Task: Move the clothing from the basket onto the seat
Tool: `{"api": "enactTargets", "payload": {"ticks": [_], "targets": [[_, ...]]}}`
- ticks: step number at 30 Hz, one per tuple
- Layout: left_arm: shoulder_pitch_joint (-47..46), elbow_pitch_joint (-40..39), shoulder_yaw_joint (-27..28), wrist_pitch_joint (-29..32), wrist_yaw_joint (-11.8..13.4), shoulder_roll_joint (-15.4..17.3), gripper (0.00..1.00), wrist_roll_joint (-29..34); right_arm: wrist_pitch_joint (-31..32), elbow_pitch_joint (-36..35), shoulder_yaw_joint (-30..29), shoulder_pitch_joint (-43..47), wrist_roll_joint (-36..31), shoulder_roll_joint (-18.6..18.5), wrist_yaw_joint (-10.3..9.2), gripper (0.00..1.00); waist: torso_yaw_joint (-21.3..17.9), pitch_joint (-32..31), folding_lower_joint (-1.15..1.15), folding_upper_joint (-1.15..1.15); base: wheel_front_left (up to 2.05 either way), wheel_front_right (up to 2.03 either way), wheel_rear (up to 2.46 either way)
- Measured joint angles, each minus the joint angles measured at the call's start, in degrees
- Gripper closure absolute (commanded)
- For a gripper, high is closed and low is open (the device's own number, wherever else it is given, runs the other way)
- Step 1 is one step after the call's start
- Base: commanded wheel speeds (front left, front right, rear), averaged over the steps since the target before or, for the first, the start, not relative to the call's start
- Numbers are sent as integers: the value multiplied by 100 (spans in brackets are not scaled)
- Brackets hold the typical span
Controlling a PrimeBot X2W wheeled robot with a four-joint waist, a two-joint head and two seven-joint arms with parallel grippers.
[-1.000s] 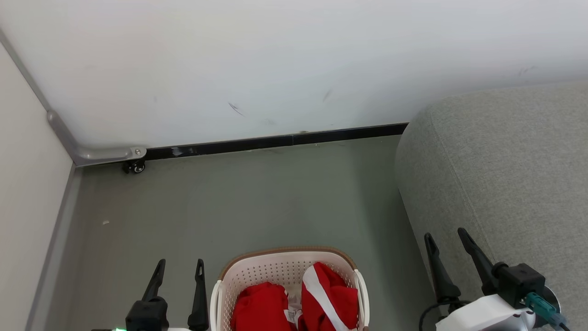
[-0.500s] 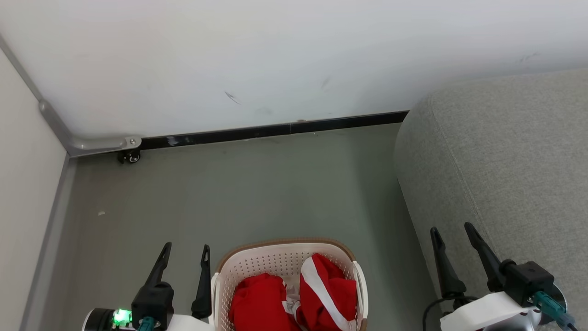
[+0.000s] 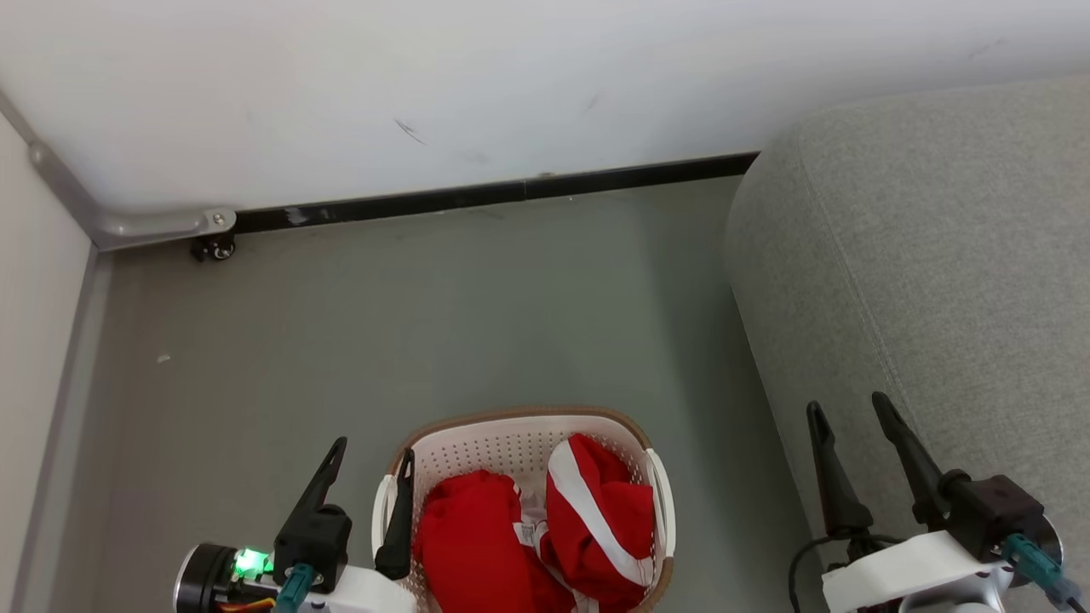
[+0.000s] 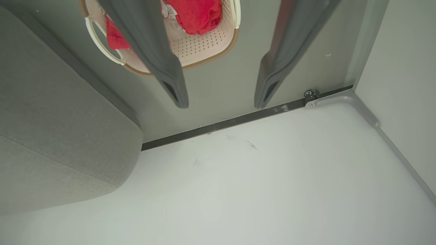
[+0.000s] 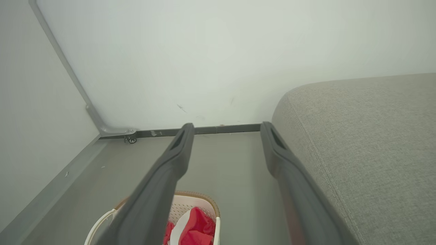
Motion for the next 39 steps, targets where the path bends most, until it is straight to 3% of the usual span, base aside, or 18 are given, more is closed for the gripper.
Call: {"api": "enactTargets", "payload": {"ticks": [39], "targets": [[-1454,1276,-260,0,-264,324,0,445,-343,-560,-154,-1036,138,3,0,0,-707,1997,0,0,0,0,0]]}}
